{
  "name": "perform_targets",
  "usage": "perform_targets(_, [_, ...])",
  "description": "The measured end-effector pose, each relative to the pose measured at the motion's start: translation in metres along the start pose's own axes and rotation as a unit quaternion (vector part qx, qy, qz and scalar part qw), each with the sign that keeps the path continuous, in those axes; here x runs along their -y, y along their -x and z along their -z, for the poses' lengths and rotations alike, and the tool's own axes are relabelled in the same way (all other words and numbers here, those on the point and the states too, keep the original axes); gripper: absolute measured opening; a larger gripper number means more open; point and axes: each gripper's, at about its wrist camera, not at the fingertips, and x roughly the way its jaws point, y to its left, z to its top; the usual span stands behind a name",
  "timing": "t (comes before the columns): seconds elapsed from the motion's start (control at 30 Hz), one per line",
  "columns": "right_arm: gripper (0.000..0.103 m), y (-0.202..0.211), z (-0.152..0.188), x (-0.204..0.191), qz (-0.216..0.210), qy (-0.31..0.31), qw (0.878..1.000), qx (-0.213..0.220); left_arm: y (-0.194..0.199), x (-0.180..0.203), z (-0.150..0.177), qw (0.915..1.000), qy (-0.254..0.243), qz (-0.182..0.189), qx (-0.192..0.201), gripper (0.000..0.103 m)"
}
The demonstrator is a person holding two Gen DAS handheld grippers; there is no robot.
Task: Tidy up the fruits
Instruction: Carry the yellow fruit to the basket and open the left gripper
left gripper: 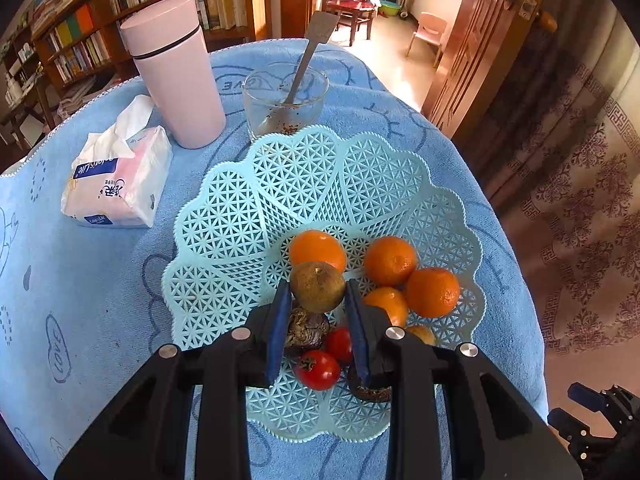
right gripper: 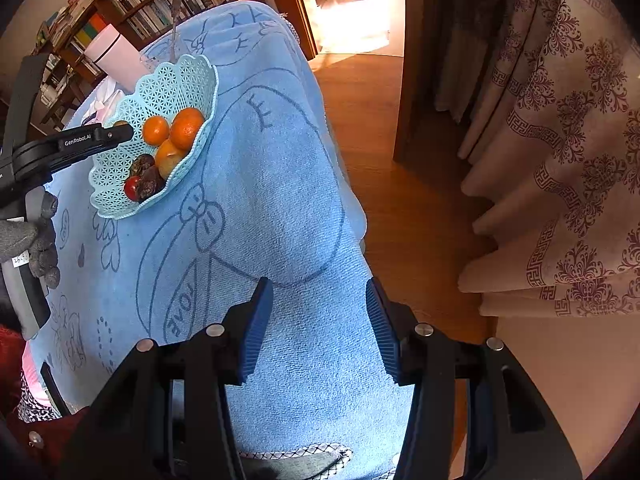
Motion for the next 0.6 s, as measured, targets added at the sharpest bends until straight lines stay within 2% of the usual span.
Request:
perform_targets(0.03, [0.05, 0.0, 0.0, -0.001, 0.0, 0.001, 1.0, 0.0, 0.001, 0.0, 0.0, 1.0, 0.002, 0.0, 0.0, 0.04])
perform_targets(0.07, [0.05, -0.001, 0.0, -0.002, 0.0, 0.002, 1.0, 0.0, 0.002, -0.001, 0.0, 1.0, 0.004, -0.002, 0.002, 0.059])
perform_targets(0.1, [0.05, -0.001, -0.001, -0.003, 0.0, 0.002, 1.0, 0.0, 0.003, -0.002, 0.0, 1.0, 0.006, -0.005, 0.006, 0.069])
perform_targets(0.17, [0.065, -0.001, -0.001, -0.005, -0.001, 0.003, 1.0, 0.002, 0.008, -0.004, -0.001, 0.9999, 0.006, -0.011, 0.01, 0.069])
perform_targets(0.27, [0.066, 0.0, -0.004, -0.013, -0.002, 0.012, 1.0, 0.006, 0.014, -0.007, 0.0, 0.9997, 0.006, -0.025, 0.005, 0.078])
perform_targets(0.6, [0.08, 0.002, -0.014, -0.048, -0.007, 0.065, 0.998, 0.021, 0.053, -0.018, 0.007, 0.9986, 0.012, -0.033, 0.038, 0.08])
